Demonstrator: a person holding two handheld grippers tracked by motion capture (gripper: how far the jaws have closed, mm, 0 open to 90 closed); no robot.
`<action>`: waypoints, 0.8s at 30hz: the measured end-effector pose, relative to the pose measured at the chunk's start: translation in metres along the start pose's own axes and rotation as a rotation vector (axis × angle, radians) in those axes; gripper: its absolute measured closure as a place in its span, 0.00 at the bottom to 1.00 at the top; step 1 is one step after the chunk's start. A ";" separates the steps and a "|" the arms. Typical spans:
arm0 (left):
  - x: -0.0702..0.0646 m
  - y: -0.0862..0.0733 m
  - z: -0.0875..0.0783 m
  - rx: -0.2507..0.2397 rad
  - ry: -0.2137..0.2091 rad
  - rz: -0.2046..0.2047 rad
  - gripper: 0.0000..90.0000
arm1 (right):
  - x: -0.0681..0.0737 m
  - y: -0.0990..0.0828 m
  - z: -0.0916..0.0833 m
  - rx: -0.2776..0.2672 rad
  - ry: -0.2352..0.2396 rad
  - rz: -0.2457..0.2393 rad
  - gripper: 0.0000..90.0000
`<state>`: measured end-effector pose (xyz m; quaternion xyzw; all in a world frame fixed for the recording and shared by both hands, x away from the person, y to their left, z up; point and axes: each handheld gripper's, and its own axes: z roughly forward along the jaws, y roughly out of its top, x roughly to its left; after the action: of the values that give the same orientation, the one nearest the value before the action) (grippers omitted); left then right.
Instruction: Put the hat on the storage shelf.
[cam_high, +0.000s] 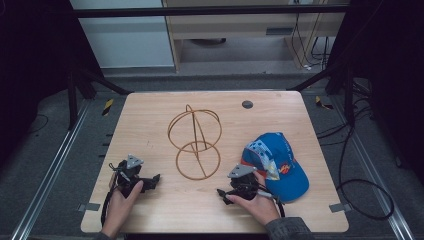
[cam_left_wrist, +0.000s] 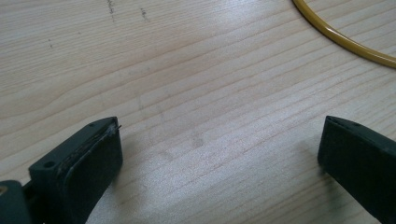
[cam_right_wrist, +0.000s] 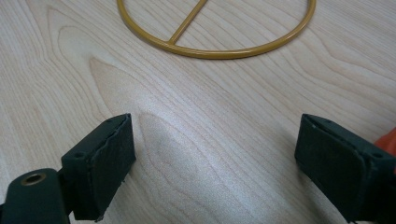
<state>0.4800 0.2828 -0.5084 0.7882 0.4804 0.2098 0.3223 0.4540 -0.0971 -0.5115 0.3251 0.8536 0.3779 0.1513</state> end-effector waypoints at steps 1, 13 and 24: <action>0.000 0.000 0.000 0.000 0.000 0.000 0.00 | 0.000 0.000 0.000 0.000 -0.002 0.002 0.14; -0.001 -0.001 -0.001 -0.005 0.000 -0.004 0.00 | 0.013 0.021 -0.015 0.047 -0.003 -0.022 0.12; -0.001 -0.002 -0.002 -0.003 -0.003 -0.002 0.00 | -0.004 0.068 -0.071 0.085 -0.018 -0.083 0.07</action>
<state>0.4772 0.2826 -0.5087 0.7876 0.4803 0.2090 0.3246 0.4511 -0.1042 -0.4132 0.2988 0.8802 0.3319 0.1606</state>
